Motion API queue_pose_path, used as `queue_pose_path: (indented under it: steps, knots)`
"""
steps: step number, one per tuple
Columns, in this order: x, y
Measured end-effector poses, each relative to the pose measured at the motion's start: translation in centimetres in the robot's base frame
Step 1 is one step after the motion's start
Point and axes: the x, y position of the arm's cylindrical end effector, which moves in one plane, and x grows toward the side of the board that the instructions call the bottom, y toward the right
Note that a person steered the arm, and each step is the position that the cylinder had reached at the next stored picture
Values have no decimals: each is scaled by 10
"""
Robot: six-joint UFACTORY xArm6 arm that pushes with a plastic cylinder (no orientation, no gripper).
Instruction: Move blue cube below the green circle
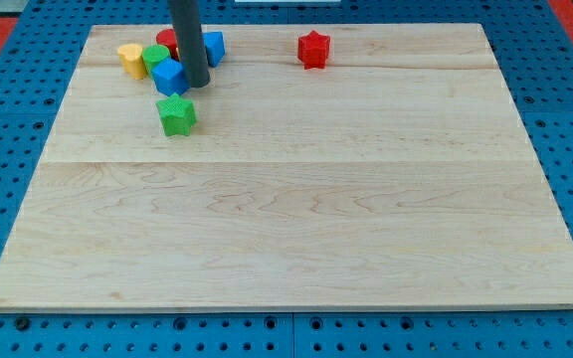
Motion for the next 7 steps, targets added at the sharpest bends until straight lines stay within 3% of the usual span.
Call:
queue_pose_path:
  steps: [7]
  knots:
    - [6,-52]
